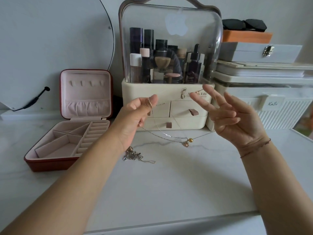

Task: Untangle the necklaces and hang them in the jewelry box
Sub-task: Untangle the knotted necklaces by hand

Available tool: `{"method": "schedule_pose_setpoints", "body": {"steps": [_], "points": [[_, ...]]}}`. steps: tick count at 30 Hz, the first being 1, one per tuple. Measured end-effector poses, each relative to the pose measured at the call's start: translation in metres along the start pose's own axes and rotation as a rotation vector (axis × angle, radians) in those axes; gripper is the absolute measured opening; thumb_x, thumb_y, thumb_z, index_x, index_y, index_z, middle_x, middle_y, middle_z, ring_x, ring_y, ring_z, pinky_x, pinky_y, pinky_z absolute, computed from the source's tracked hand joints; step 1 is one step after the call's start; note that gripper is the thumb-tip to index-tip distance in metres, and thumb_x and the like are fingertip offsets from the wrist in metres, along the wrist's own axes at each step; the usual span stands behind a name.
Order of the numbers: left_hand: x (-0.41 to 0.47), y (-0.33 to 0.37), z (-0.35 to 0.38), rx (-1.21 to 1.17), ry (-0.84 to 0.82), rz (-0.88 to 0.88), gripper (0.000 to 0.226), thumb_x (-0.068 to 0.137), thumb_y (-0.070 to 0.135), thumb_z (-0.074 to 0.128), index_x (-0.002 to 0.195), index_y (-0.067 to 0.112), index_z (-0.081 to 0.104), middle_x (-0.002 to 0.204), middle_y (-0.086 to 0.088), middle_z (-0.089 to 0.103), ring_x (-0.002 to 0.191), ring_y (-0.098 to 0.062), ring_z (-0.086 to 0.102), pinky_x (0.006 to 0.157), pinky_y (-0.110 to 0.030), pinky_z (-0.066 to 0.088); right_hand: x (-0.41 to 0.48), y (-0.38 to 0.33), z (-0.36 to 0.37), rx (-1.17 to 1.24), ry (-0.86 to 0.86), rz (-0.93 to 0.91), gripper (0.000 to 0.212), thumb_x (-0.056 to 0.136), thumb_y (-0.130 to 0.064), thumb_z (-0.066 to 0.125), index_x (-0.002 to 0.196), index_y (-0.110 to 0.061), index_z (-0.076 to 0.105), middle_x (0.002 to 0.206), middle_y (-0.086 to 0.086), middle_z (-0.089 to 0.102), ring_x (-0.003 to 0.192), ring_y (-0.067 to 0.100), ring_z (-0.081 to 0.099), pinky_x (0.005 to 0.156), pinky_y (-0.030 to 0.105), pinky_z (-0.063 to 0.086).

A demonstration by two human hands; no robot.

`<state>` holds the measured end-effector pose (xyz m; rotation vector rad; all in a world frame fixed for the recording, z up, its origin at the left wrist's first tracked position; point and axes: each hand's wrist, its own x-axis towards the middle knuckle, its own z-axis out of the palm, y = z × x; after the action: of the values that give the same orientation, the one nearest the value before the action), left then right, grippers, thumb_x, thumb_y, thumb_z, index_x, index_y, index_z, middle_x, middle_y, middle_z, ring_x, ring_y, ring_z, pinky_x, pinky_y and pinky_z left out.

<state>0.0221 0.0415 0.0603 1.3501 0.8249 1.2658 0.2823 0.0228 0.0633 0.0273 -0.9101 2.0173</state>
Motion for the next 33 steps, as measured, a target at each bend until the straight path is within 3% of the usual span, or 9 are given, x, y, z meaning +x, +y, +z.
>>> {"method": "schedule_pose_setpoints", "body": {"steps": [3, 6, 9, 13, 17, 22, 27, 33], "points": [[0.001, 0.0, -0.002, 0.05, 0.066, 0.07, 0.033, 0.063, 0.04, 0.081, 0.079, 0.023, 0.059, 0.06, 0.017, 0.052, 0.047, 0.002, 0.041, 0.054, -0.024, 0.028, -0.001, -0.001, -0.001, -0.137, 0.097, -0.01, 0.044, 0.092, -0.013, 0.053, 0.134, -0.017, 0.04, 0.14, 0.018, 0.048, 0.053, 0.009, 0.054, 0.047, 0.017, 0.05], [0.003, -0.002, -0.006, 0.053, 0.051, 0.083, 0.021, 0.064, 0.022, 0.073, 0.08, 0.023, 0.059, 0.063, 0.012, 0.046, 0.056, -0.001, 0.043, 0.049, -0.02, 0.027, 0.001, 0.002, 0.004, -0.346, 0.306, -0.122, 0.033, 0.088, -0.017, 0.051, 0.121, -0.019, 0.054, 0.108, 0.004, 0.066, 0.042, 0.004, 0.039, 0.038, 0.011, 0.038], [0.005, -0.004, -0.008, 0.067, 0.044, 0.085, 0.03, 0.07, -0.007, 0.061, 0.083, 0.02, 0.06, 0.056, 0.013, 0.04, 0.056, -0.003, 0.038, 0.043, -0.014, 0.025, 0.003, 0.005, 0.008, -0.399, 0.473, -0.257, 0.024, 0.091, -0.017, 0.046, 0.109, -0.018, 0.06, 0.083, -0.003, 0.059, 0.044, 0.003, 0.03, 0.038, 0.012, 0.029], [0.004, -0.001, -0.009, 0.079, 0.061, 0.072, 0.027, 0.06, 0.001, 0.06, 0.08, 0.019, 0.063, 0.062, 0.006, 0.037, 0.047, -0.002, 0.032, 0.042, -0.013, 0.025, 0.004, 0.004, 0.013, -0.448, 0.572, -0.398, 0.01, 0.082, -0.018, 0.057, 0.092, -0.019, 0.061, 0.061, -0.007, 0.043, 0.043, 0.004, 0.025, 0.04, 0.016, 0.016], [0.0, 0.0, -0.008, 0.383, 0.098, 0.13, 0.027, 0.076, -0.006, 0.063, 0.081, 0.021, 0.063, 0.055, 0.01, 0.026, 0.048, -0.003, 0.027, 0.05, -0.006, 0.035, 0.002, 0.003, 0.011, -0.418, 0.624, -0.51, 0.013, 0.092, -0.015, 0.047, 0.09, -0.019, 0.06, 0.055, -0.008, 0.033, 0.043, 0.005, 0.021, 0.039, 0.017, 0.016], [0.002, -0.004, -0.011, 0.614, 0.2, 0.199, 0.038, 0.072, -0.013, 0.053, 0.076, 0.024, 0.063, 0.05, 0.01, 0.026, 0.046, -0.006, 0.026, 0.052, -0.023, 0.029, -0.002, -0.002, 0.013, -0.4, 0.699, -0.631, 0.015, 0.093, -0.013, 0.045, 0.091, -0.018, 0.059, 0.055, -0.007, 0.034, 0.045, 0.007, 0.021, 0.04, 0.017, 0.017], [0.006, -0.003, -0.016, 0.601, 0.384, 0.287, 0.037, 0.074, -0.01, 0.049, 0.073, 0.025, 0.06, 0.054, 0.006, 0.028, 0.045, -0.006, 0.03, 0.044, -0.012, 0.025, -0.008, -0.009, 0.011, -0.425, 0.804, -0.759, 0.015, 0.091, -0.011, 0.045, 0.093, -0.015, 0.059, 0.053, -0.006, 0.039, 0.044, 0.008, 0.024, 0.041, 0.019, 0.017], [0.011, -0.005, -0.023, 0.478, 0.456, 0.3, 0.017, 0.083, 0.005, 0.06, 0.079, 0.021, 0.06, 0.059, 0.006, 0.053, 0.045, 0.0, 0.04, 0.047, -0.013, 0.031, -0.013, -0.014, 0.008, -0.502, 0.907, -0.832, 0.013, 0.089, -0.011, 0.049, 0.091, -0.013, 0.062, 0.059, -0.001, 0.042, 0.046, 0.011, 0.027, 0.042, 0.021, 0.019]]}}
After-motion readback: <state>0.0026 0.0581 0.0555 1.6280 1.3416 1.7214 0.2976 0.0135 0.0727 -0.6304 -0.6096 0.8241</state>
